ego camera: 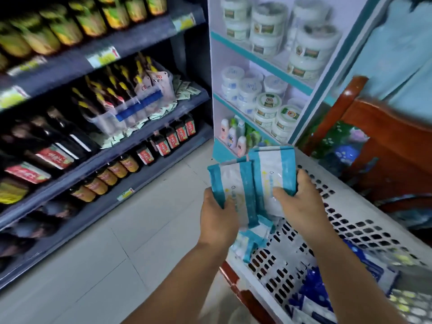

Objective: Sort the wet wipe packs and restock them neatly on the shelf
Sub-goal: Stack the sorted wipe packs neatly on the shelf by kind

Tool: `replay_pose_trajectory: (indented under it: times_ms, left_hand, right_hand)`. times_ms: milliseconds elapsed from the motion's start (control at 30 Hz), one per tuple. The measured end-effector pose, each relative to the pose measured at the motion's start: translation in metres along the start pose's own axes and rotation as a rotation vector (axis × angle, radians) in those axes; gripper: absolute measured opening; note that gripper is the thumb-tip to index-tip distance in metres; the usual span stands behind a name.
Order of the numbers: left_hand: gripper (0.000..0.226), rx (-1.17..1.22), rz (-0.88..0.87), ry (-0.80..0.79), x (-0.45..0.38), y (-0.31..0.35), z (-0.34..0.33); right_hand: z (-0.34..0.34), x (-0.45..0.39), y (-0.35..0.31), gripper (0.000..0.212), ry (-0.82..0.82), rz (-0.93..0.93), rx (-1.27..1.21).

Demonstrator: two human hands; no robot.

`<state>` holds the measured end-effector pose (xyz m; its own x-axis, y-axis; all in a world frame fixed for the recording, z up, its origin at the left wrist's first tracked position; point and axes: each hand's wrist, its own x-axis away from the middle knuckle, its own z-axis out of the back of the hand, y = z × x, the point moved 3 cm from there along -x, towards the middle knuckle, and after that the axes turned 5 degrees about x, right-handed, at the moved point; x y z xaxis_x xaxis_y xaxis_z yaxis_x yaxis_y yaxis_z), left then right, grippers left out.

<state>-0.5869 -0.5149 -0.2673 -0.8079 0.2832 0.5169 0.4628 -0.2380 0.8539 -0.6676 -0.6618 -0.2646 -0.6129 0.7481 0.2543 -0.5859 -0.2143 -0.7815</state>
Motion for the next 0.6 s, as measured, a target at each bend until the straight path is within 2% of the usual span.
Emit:
replay_pose_trajectory:
  times_ms: [133,267,600]
  left_hand:
    - [0.015,0.057,-0.084,0.026,0.006,0.038,0.067]
    - [0.018,0.060,-0.189,0.069,0.012,0.075,0.148]
    - [0.018,0.082,-0.435,0.296,0.029,0.138,0.360]
  right_hand:
    - [-0.027,0.023,-0.068,0.020,-0.003,0.108,-0.020]
    - [-0.069,0.049,-0.143,0.025,0.006,0.220,-0.065]
    - [-0.195,0.121,-0.318,0.037,-0.053,0.504,-0.139]
